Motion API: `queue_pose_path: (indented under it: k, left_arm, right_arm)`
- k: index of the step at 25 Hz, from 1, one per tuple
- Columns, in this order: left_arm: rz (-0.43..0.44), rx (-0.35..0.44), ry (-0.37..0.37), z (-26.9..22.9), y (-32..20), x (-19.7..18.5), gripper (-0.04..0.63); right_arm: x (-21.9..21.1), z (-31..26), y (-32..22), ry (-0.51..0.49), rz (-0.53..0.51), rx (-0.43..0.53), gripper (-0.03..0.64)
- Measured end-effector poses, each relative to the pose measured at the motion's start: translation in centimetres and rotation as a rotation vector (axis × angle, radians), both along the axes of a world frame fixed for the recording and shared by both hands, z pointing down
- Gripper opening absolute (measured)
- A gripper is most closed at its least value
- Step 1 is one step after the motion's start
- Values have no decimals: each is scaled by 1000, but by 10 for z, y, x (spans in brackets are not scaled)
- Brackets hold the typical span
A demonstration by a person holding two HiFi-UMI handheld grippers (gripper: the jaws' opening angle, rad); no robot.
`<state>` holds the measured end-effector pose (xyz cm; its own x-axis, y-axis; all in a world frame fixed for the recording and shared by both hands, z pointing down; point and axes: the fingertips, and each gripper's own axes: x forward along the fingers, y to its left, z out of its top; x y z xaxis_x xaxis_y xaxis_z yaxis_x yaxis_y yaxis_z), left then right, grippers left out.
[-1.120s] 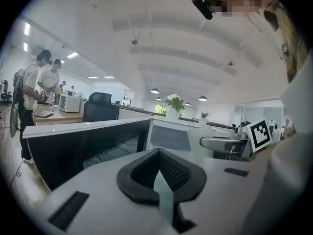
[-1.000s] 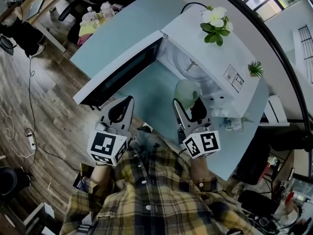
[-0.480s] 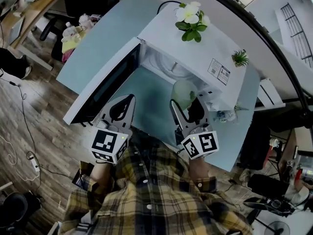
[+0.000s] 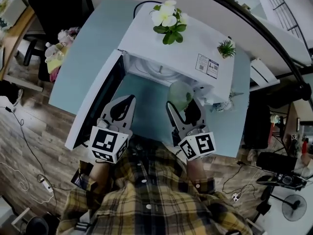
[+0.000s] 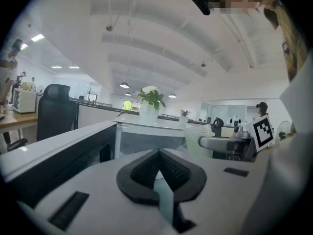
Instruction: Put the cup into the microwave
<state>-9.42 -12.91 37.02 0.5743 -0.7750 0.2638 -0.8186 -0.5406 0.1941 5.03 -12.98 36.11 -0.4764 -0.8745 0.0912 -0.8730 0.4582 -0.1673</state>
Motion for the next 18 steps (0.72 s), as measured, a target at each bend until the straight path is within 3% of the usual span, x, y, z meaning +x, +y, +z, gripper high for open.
queue_pose_path:
  k: [8, 18]
  left_arm:
    - [93, -17, 1, 7, -8, 13, -11]
    - [124, -49, 9, 19, -1, 18, -11]
  right_arm:
    - [3, 6, 1, 2, 67, -7, 327]
    - [-1, 19, -5, 4, 67, -7, 327]
